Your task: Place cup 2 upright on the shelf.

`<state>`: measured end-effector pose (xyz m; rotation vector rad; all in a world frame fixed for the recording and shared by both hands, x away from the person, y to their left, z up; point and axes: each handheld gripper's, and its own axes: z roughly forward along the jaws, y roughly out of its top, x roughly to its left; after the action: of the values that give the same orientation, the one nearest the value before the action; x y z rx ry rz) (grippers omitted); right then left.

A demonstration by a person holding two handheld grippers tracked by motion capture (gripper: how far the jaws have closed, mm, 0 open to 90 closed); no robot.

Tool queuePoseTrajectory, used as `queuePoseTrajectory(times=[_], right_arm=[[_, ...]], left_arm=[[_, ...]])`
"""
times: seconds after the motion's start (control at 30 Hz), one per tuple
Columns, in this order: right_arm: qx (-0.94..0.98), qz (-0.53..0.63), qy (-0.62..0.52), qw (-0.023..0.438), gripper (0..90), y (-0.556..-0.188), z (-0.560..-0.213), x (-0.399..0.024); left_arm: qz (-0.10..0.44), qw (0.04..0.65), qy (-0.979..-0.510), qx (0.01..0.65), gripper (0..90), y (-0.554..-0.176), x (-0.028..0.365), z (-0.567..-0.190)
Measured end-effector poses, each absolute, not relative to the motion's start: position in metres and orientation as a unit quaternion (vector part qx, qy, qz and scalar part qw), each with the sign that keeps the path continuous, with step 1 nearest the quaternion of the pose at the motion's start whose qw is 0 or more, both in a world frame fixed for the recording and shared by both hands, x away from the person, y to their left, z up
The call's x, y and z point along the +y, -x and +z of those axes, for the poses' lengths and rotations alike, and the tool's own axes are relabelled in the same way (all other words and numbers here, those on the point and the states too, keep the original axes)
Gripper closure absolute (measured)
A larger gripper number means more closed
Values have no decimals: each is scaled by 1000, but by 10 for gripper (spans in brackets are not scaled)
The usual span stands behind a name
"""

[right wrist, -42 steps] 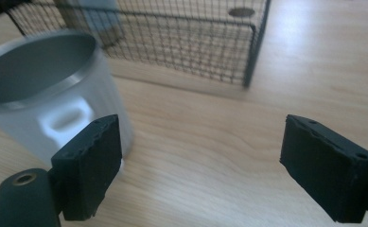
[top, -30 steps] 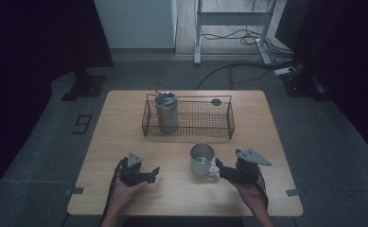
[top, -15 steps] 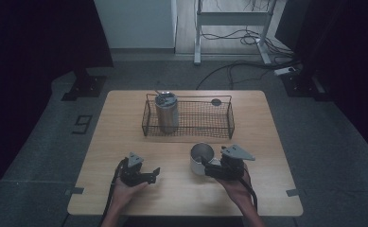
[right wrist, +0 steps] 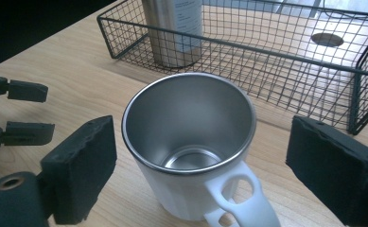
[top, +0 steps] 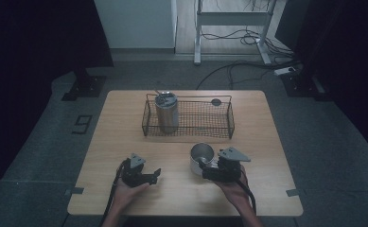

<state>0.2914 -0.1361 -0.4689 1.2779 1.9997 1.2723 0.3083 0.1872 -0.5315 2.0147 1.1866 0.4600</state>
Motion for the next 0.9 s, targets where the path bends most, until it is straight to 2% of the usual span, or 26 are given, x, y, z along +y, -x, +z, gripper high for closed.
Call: queuePoseTrajectory(times=[0.37, 0.9], right_arm=[[737, 443, -466, 208, 17, -301, -476, -127], [756, 412, -461, 214, 0, -313, -478, -114]], left_arm=[[163, 378, -784, 464, 95, -308, 188, -531], [166, 380, -780, 468, 100, -309, 191, -530]])
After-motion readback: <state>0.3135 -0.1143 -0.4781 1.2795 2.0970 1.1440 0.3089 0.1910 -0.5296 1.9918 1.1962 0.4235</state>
